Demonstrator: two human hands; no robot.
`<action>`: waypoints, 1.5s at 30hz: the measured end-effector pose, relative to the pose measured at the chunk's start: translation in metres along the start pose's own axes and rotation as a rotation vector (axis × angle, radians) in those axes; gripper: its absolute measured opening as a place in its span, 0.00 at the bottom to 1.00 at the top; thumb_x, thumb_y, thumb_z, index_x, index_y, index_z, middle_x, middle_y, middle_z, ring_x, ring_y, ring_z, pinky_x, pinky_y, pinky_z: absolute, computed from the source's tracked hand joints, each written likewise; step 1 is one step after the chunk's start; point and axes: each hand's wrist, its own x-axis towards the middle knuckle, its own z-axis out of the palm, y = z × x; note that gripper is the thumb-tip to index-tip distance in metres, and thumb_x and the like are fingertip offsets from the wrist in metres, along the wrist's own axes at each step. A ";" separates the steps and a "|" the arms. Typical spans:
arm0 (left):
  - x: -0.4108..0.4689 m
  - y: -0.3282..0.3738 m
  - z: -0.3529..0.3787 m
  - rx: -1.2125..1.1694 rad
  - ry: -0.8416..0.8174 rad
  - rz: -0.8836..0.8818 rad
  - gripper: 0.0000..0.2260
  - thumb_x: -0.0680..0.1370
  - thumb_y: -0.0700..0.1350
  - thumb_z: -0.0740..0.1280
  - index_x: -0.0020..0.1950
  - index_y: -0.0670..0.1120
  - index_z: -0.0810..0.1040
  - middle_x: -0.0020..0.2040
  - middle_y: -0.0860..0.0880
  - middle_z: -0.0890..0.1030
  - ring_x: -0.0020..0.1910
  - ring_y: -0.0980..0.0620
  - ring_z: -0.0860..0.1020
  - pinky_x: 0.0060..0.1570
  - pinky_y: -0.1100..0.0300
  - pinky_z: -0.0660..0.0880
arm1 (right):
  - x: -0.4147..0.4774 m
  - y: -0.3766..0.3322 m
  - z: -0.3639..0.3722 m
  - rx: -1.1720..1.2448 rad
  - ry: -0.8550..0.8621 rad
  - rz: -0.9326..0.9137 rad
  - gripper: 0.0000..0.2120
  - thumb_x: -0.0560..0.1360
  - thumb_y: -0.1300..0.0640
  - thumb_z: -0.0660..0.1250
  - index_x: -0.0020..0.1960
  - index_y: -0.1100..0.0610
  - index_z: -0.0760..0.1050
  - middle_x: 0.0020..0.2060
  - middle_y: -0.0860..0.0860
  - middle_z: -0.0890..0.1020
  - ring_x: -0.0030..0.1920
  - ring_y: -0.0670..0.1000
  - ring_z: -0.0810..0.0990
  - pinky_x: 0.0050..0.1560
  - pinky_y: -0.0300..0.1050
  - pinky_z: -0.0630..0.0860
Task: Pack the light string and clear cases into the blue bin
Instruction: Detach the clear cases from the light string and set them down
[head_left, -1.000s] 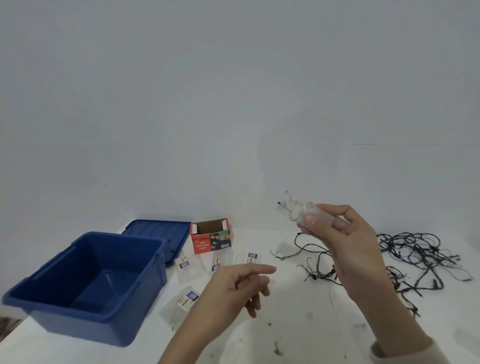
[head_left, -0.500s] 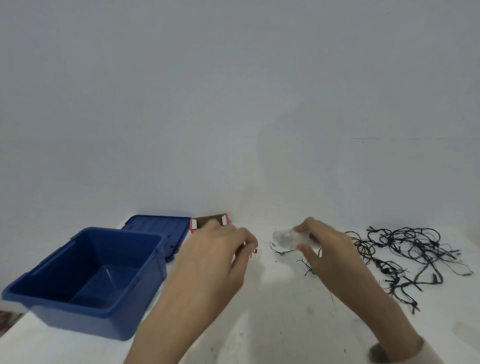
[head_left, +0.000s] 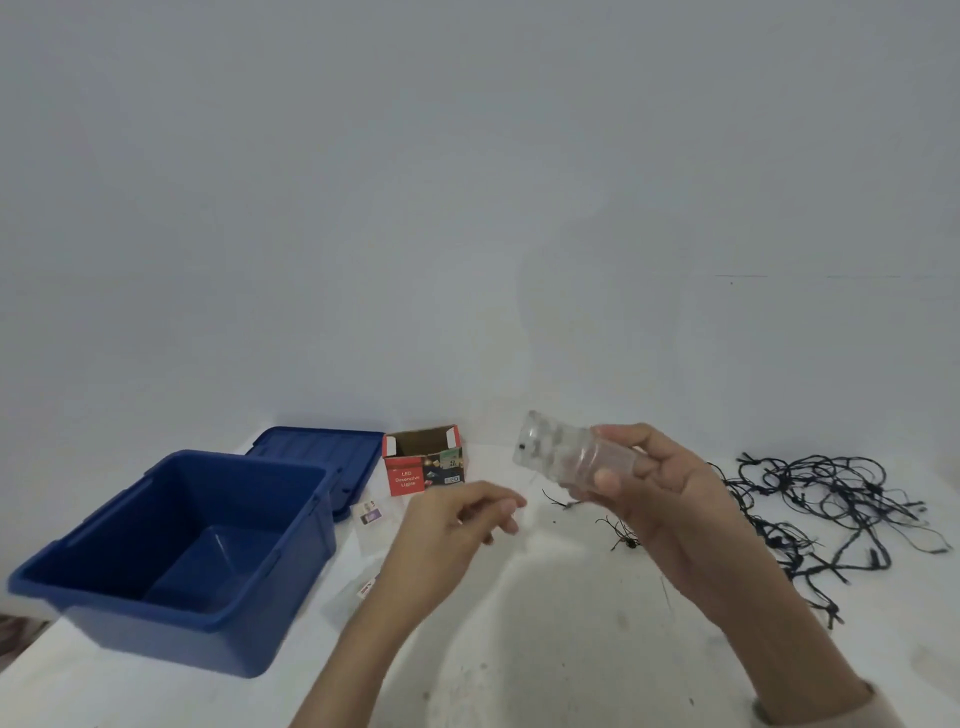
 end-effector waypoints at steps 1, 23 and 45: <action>-0.004 -0.001 0.004 -0.024 -0.012 -0.017 0.11 0.77 0.40 0.66 0.41 0.55 0.82 0.33 0.58 0.83 0.30 0.62 0.76 0.36 0.69 0.74 | 0.002 -0.001 0.001 0.000 0.069 -0.018 0.24 0.53 0.55 0.82 0.47 0.59 0.79 0.43 0.60 0.84 0.43 0.57 0.83 0.44 0.40 0.79; 0.006 0.047 -0.019 0.744 0.024 0.512 0.10 0.76 0.49 0.62 0.39 0.52 0.81 0.33 0.58 0.74 0.36 0.60 0.69 0.31 0.63 0.70 | -0.007 0.002 0.001 -0.692 -0.059 0.072 0.12 0.68 0.70 0.72 0.46 0.55 0.80 0.36 0.46 0.84 0.38 0.48 0.81 0.44 0.40 0.77; -0.016 0.008 0.024 -0.437 0.003 -0.140 0.05 0.74 0.45 0.69 0.48 0.50 0.83 0.46 0.52 0.85 0.49 0.53 0.81 0.50 0.60 0.78 | -0.004 0.043 0.006 0.186 0.264 0.110 0.20 0.55 0.61 0.79 0.46 0.63 0.80 0.46 0.62 0.84 0.44 0.56 0.84 0.43 0.40 0.80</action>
